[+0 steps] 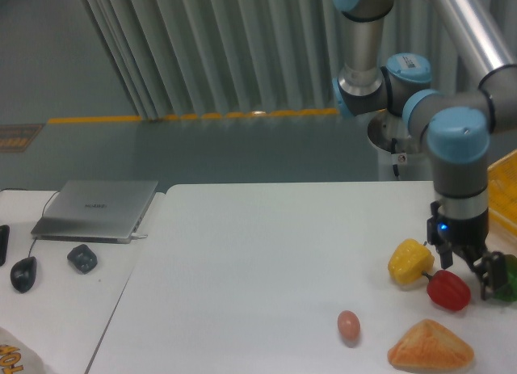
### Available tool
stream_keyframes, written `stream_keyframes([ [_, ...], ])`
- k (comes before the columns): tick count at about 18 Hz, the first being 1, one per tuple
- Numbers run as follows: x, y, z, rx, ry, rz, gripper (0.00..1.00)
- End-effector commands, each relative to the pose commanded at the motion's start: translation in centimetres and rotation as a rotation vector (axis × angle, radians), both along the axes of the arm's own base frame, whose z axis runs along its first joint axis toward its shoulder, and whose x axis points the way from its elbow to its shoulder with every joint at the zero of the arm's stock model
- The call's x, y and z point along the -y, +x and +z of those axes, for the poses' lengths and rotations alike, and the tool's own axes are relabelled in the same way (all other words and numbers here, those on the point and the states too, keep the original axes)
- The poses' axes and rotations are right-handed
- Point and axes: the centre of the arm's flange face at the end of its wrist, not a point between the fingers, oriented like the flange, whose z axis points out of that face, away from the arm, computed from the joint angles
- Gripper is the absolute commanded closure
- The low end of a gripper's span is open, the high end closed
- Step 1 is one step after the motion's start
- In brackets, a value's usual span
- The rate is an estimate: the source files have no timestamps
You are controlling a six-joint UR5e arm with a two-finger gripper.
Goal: Place the triangular bread in the basket
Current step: 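Move the gripper down over the orange triangular bread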
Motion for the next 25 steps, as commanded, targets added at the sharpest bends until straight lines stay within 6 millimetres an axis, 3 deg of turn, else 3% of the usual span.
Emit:
stream_keyframes([
  [6,-1.9,0.4,-2.0,-0.009,-0.011,0.018,0.0],
  [12,-4.0,2.3,-5.0,-0.041,-0.056,0.051,0.0],
  [22,-4.7,3.5,-6.9,-0.056,-0.09,0.079,0.0],
  [25,-5.3,3.7,-7.3,-0.082,-0.079,0.102,0.16],
])
